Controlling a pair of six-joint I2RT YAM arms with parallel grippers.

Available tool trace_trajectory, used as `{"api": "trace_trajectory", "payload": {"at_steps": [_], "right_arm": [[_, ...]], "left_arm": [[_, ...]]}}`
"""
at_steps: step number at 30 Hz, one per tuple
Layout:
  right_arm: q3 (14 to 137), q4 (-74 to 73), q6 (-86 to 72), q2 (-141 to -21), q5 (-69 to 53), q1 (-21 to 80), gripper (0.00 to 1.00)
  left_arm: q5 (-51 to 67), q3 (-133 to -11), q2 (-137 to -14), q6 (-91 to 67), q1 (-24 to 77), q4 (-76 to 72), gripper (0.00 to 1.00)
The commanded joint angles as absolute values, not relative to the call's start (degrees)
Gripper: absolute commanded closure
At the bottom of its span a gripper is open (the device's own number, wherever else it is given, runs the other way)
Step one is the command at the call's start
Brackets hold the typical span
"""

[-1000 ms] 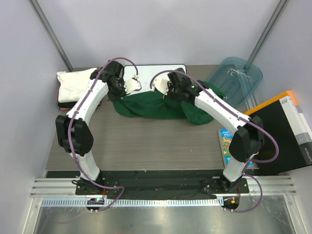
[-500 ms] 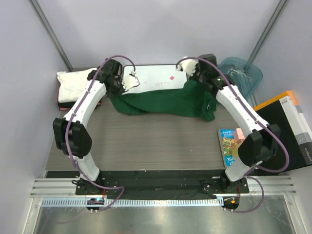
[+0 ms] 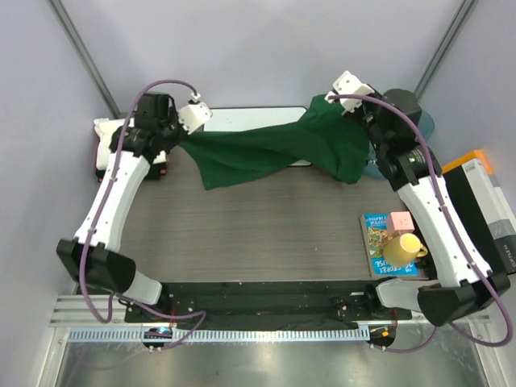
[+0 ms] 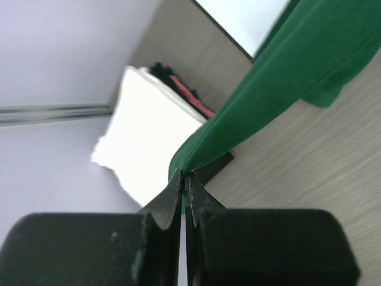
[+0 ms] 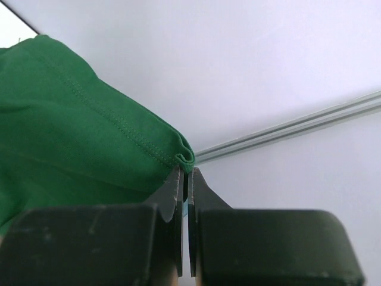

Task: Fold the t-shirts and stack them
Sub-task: Flatten out the tshirt

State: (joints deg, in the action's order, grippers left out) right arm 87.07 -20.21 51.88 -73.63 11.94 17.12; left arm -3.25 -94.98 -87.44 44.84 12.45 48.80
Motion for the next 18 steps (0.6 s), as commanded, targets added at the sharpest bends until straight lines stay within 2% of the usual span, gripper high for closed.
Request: {"api": "trace_trajectory", "payload": {"at_steps": [1,5,11,14,18], "right_arm": [[85.8,-16.0,51.0,-66.0,9.0,16.8,0.99],[84.5,-16.2,51.6,-58.3,4.7,16.8,0.99],[87.5,-19.6,54.1,-48.4,2.5,16.8,0.99],[89.2,-18.8,57.3,-48.0,3.3,16.8,0.99],[91.5,-15.7,59.5,-53.2,4.4,16.8,0.99]], "left_arm": [[-5.5,-96.1,-76.7,44.9,14.1,44.8,1.00],[-4.0,-94.4,-67.6,51.4,17.7,49.0,1.00],[2.5,-96.4,-54.0,51.0,17.9,53.2,1.00],[1.8,-95.0,-51.4,51.0,17.9,51.9,1.00],[-3.2,-90.2,-51.1,54.8,17.9,46.9,1.00]]}}
